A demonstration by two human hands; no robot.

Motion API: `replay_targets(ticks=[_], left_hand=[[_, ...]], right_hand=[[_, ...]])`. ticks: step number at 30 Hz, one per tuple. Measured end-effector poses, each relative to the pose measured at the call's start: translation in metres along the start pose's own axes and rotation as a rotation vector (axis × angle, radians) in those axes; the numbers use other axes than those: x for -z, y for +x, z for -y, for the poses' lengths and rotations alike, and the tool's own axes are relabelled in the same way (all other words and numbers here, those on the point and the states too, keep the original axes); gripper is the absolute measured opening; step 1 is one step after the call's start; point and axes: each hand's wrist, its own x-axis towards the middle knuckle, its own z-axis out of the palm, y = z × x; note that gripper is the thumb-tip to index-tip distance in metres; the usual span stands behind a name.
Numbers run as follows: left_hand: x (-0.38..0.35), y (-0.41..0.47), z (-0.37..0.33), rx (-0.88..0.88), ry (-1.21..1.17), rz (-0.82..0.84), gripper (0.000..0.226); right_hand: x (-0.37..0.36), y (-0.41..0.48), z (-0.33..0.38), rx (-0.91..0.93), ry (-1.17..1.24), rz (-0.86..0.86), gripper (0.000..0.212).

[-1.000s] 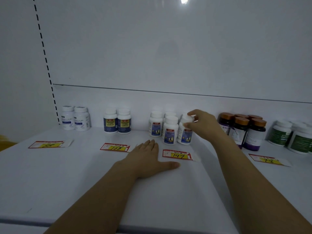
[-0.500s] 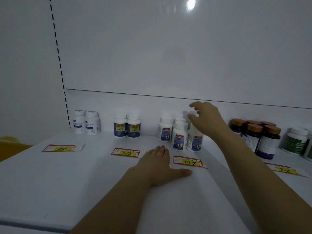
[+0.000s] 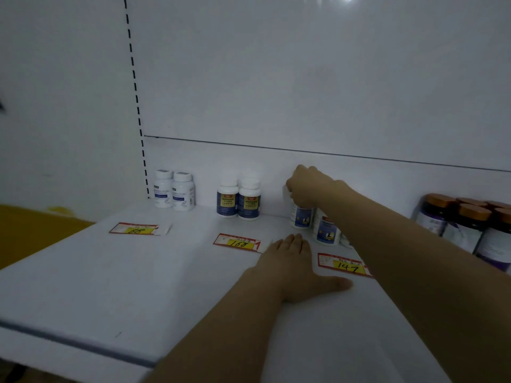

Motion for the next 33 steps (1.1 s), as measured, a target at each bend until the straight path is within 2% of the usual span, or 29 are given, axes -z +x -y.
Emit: replay_targets(ticks=[7,12,15,19,21,23,24,27,30,33], left_hand=[[-0.001,0.001,0.001,0.006,0.012,0.015,0.108],[0.0,0.0,0.0,-0.017,-0.025,-0.031,0.104],[0.002,0.001,-0.001,0.012,-0.128,-0.075,0.099],[0.013,-0.001,-0.008,0.018,-0.406,-0.256,0.07],[0.02,0.003,-0.009,0.026,-0.599,-0.338,0.071],[0.025,0.006,-0.007,0.036,-0.83,-0.352,0.074],[0.027,0.007,-0.007,0.019,-0.908,-0.339,0.067],[0.024,0.009,-0.004,-0.05,-0.875,-0.345,0.039],[0.023,0.007,-0.002,-0.092,-0.863,-0.337,0.04],[0.023,0.007,-0.001,-0.112,-0.901,-0.277,0.028]], right_hand=[[0.006,0.001,-0.001,0.041,-0.003,0.009,0.043],[0.024,-0.015,-0.004,0.095,0.079,-0.125,0.036],[0.048,-0.037,-0.012,0.099,0.245,-0.245,0.036],[0.077,-0.07,-0.03,0.079,0.398,-0.414,0.035],[0.08,-0.087,-0.039,0.04,0.55,-0.462,0.035],[0.073,-0.103,-0.043,-0.009,0.69,-0.485,0.035],[0.067,-0.107,-0.044,-0.032,0.742,-0.494,0.034],[0.042,-0.115,-0.041,-0.074,0.859,-0.496,0.034],[0.017,-0.117,-0.037,-0.111,0.989,-0.494,0.03],[0.002,-0.119,-0.038,-0.074,1.214,-0.458,0.031]])
